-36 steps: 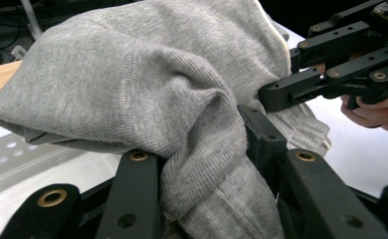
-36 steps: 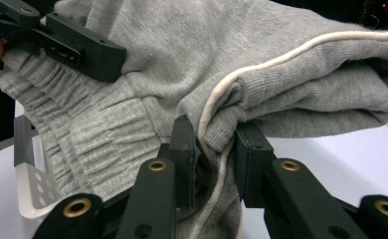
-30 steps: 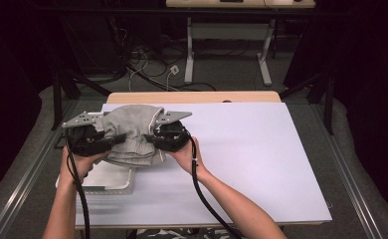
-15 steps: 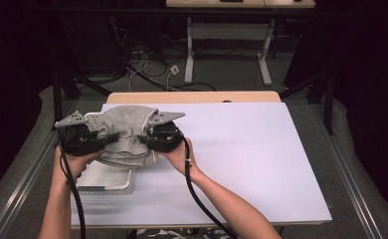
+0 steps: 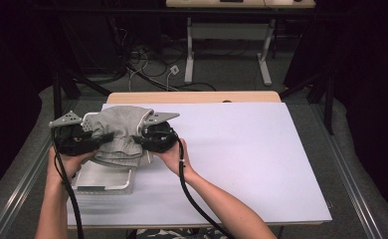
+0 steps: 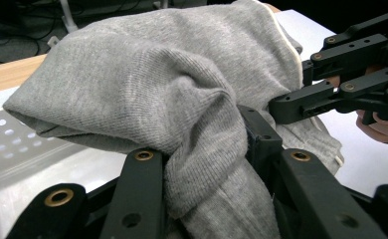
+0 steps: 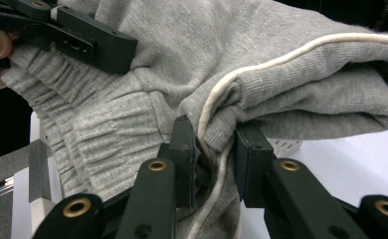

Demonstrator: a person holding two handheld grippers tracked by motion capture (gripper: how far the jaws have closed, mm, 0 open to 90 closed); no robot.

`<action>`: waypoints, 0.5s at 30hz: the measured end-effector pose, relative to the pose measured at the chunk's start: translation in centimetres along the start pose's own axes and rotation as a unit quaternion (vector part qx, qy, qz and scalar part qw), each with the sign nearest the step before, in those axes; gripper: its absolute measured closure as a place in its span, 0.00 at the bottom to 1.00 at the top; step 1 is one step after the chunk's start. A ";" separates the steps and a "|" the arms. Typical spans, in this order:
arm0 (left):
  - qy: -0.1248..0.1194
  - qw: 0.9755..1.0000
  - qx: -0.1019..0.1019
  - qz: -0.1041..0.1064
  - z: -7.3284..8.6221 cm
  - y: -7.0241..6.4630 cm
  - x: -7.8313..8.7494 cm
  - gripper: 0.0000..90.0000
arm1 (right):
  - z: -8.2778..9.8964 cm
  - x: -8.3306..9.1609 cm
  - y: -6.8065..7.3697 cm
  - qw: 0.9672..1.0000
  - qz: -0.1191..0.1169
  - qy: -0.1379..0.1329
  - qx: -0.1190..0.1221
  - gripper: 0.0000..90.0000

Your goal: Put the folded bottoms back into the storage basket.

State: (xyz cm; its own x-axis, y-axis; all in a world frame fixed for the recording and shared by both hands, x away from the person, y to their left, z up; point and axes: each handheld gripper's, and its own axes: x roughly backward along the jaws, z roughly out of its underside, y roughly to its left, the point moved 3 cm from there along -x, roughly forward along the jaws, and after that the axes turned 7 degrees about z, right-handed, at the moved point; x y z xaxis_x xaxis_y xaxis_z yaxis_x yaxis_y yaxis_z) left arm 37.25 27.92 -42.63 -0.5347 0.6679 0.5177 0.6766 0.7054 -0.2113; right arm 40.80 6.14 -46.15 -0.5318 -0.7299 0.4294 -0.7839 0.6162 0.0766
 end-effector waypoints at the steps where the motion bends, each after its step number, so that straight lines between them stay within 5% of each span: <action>1: -0.001 1.000 0.000 -0.001 0.0 0.0 0.0 0.75 | 0.0 -0.1 0.0 1.000 0.000 0.000 0.000 0.81; 15: 0.000 1.000 0.002 -0.016 0.1 0.5 0.8 0.75 | -0.2 -1.0 0.8 1.000 -0.003 -0.002 -0.003 0.81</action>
State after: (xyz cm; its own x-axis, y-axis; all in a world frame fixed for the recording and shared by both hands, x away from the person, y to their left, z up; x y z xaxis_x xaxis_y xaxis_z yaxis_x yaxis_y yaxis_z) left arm 37.06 28.83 -42.36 -0.5557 0.6453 0.5242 0.6571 0.7272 -0.1986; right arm 40.79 7.39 -46.33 -0.5278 -0.7352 0.4254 -0.7854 0.6131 0.0852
